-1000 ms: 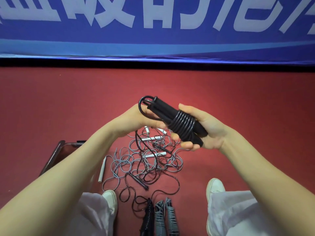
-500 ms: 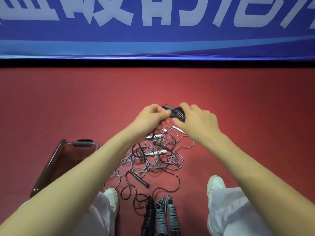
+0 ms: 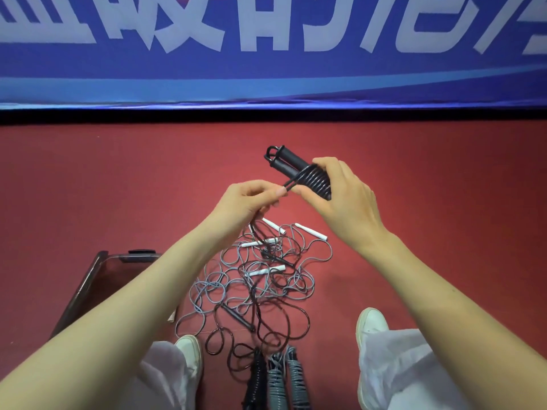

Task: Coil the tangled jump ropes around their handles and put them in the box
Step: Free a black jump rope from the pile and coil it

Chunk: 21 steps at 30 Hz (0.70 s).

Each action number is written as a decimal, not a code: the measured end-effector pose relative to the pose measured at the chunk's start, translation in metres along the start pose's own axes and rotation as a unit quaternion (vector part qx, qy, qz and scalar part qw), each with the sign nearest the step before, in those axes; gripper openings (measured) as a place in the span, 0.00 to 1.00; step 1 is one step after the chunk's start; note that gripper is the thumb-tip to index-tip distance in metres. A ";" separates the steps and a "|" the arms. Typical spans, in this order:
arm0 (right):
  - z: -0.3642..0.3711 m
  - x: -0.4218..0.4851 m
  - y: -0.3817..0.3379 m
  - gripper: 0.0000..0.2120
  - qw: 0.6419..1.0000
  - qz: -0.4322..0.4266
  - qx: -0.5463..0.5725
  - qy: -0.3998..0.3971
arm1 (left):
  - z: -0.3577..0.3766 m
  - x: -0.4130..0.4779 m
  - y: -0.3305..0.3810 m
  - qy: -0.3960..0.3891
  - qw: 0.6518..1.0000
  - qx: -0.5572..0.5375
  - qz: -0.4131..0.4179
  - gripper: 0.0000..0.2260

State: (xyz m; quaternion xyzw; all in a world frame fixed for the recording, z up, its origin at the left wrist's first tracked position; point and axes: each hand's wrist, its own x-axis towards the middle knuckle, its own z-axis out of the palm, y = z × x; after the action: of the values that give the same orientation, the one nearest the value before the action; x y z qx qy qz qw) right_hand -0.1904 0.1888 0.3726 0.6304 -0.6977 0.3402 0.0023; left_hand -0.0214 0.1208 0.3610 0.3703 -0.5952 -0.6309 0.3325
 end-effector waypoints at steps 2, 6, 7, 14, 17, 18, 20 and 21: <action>0.000 -0.001 0.000 0.22 0.998 0.018 0.068 -0.005 | 0.000 -0.001 -0.003 0.008 1.000 0.025 0.017 0.07; -0.004 -0.001 -0.004 0.10 0.959 0.063 0.267 -0.062 | 0.003 -0.002 -0.005 -0.027 1.000 -0.003 0.012 0.05; -0.005 -0.001 -0.004 0.07 0.944 0.071 0.311 -0.081 | 0.003 -0.003 -0.004 -0.037 0.999 -0.009 0.028 0.04; -0.008 -0.002 0.001 0.16 0.872 0.125 0.433 -0.193 | 0.003 -0.008 -0.004 -0.064 0.995 -0.007 0.079 0.10; -0.008 0.001 0.000 0.19 0.868 0.133 0.433 -0.204 | 0.006 -0.007 -0.004 -0.049 0.995 -0.030 0.086 0.10; -0.009 0.002 -0.001 0.18 0.868 0.137 0.426 -0.215 | 0.007 -0.006 -0.005 -0.040 0.995 -0.035 0.083 0.08; -0.009 0.005 0.001 0.17 0.882 0.149 0.376 -0.243 | 0.013 -0.007 -0.012 -0.026 0.997 -0.036 0.070 0.06; -0.009 0.005 0.003 0.17 0.896 0.154 0.335 -0.248 | 0.016 -0.008 -0.017 -0.021 0.997 -0.041 0.061 0.06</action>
State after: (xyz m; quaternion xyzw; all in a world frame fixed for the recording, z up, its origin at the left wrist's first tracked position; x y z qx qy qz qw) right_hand -0.1975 0.1886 0.3799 0.5423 -0.6090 0.3826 -0.4342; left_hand -0.0313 0.1370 0.3453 0.3063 -0.5967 -0.6412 0.3728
